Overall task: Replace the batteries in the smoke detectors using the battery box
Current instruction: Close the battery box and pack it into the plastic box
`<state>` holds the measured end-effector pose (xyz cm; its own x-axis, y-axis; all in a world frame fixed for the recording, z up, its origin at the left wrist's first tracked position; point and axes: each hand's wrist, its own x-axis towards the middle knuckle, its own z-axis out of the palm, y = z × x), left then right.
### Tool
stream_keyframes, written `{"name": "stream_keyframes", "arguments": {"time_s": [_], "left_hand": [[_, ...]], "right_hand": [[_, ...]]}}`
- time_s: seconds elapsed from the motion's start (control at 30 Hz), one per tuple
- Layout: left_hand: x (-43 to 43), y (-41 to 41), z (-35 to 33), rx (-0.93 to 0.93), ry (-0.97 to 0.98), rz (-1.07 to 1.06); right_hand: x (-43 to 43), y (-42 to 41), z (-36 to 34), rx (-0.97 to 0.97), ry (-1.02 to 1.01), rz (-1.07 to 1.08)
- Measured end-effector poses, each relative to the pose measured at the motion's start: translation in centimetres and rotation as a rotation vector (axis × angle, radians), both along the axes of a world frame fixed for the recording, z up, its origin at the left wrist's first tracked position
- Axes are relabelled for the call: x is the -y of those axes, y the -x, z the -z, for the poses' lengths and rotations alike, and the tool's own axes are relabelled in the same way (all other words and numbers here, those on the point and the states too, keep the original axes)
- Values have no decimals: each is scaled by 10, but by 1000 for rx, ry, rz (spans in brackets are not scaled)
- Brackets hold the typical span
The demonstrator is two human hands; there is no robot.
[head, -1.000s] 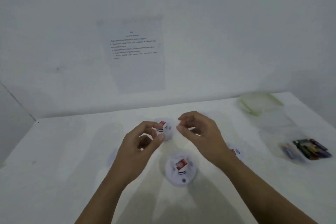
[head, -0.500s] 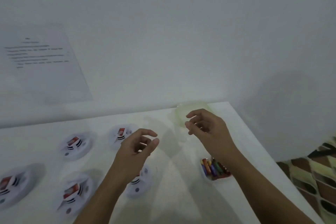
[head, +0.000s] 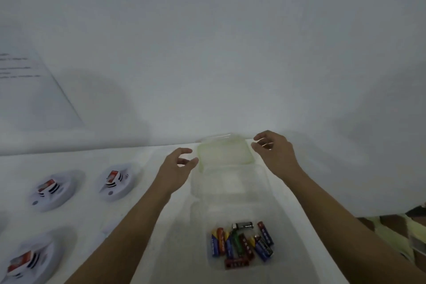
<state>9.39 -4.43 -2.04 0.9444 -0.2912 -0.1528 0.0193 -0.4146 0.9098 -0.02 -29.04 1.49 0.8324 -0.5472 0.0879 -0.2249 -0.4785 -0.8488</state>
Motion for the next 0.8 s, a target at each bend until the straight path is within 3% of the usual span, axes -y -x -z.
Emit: {"name": "stream_keyframes", "arguments": {"time_s": [0.13, 0.3, 0.43, 0.63, 0.8], "left_hand": [[18, -25, 13, -84, -58, -31], [26, -44, 27, -51, -190, -85], [28, -54, 30, -103, -185, -70], [27, -57, 33, -51, -184, -66], [32, -51, 29, 115, -331, -31]], "right_hand": [[17, -36, 18, -144, 7, -15], [26, -65, 36, -305, 46, -30], [37, -73, 51, -401, 12, -24], [40, -71, 61, -323, -11, 16], [36, -63, 64, -297, 105, 3]]}}
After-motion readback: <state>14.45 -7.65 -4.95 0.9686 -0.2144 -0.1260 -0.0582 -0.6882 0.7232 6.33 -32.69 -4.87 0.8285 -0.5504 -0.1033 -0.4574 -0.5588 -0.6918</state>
